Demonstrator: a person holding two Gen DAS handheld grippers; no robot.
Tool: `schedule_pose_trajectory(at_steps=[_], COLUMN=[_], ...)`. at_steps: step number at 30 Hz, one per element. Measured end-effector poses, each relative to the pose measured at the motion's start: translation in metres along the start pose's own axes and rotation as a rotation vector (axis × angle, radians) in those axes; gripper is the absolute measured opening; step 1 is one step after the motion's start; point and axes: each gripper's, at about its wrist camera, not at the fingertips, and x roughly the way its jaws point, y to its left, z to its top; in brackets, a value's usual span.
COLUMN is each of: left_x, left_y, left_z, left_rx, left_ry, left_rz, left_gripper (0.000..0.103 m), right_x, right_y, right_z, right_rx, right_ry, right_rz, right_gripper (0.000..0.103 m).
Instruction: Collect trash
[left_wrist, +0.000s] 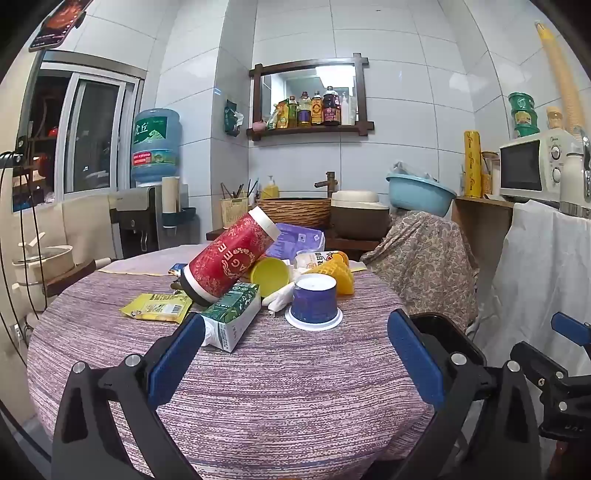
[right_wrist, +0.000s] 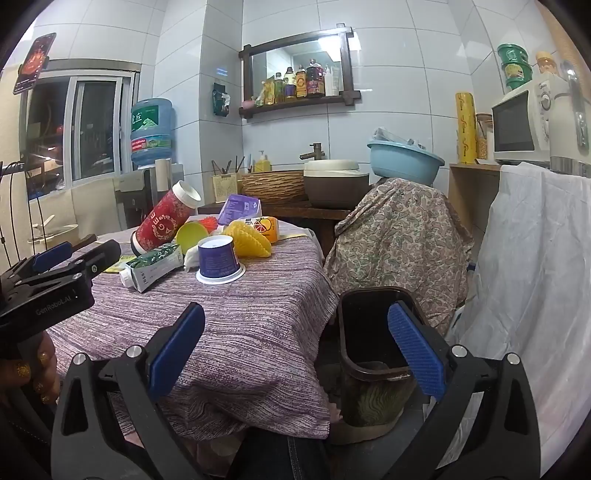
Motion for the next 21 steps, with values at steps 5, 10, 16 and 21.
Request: schedule_pose_trajectory(at_steps=[5, 10, 16, 21], left_x=[0.0005, 0.0001, -0.0008, -0.0010], left_y=[0.0006, -0.0002, -0.0004, -0.0007], left_z=[-0.0002, 0.0000, -0.0001, 0.0000], left_rx=[0.001, 0.003, 0.004, 0.004], left_ry=[0.001, 0.000, -0.001, 0.000], left_rz=[-0.002, -0.001, 0.001, 0.000], left_gripper=[0.098, 0.098, 0.098, 0.098], right_x=[-0.0001, 0.0000, 0.0004, -0.0014], right_y=[-0.0001, -0.0002, -0.0003, -0.0011], right_z=[0.0000, 0.0001, 0.0000, -0.0017], right_rx=[0.001, 0.000, 0.001, -0.002], right_ry=[0.003, 0.002, 0.003, -0.001], right_rz=[0.000, 0.000, 0.002, 0.001], right_gripper=[0.098, 0.098, 0.098, 0.098])
